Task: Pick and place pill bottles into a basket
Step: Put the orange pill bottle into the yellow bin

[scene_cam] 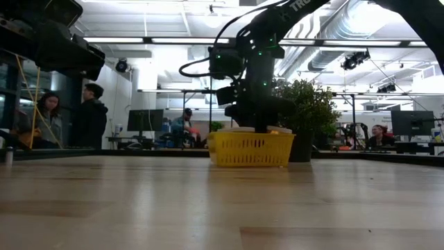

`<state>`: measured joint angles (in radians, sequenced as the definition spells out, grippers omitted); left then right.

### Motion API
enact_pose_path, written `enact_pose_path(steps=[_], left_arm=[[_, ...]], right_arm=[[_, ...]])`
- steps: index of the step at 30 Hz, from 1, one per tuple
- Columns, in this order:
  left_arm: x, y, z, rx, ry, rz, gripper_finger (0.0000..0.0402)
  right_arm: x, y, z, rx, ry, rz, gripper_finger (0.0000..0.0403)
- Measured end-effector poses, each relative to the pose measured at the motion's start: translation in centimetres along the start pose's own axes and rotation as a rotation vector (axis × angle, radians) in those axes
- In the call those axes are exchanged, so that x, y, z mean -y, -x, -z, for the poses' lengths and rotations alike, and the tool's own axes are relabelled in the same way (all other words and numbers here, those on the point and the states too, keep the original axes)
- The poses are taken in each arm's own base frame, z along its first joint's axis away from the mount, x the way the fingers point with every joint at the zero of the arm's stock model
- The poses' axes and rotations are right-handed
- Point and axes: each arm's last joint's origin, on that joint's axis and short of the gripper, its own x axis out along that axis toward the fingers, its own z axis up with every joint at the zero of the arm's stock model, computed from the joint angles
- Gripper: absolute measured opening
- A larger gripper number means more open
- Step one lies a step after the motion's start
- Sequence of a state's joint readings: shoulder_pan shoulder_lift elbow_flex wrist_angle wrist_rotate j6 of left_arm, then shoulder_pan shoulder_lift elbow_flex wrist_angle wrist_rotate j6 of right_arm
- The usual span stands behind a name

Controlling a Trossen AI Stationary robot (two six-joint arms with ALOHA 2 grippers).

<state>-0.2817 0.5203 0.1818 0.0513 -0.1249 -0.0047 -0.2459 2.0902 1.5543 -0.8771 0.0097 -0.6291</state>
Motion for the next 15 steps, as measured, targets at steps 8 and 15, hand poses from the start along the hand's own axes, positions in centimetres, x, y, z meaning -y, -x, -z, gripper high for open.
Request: enact_pose_path(steps=[8, 15], left_arm=[[0.00, 0.00, 0.00, 0.000, 0.000, 0.000, 0.0046], [0.00, 0.00, 0.00, 0.000, 0.000, 0.000, 0.0046]], right_arm=[[-0.02, 0.05, 0.04, -0.005, -0.004, -0.001, 0.0157], [-0.04, 0.09, 0.08, -0.010, -0.026, -0.002, 0.0157]])
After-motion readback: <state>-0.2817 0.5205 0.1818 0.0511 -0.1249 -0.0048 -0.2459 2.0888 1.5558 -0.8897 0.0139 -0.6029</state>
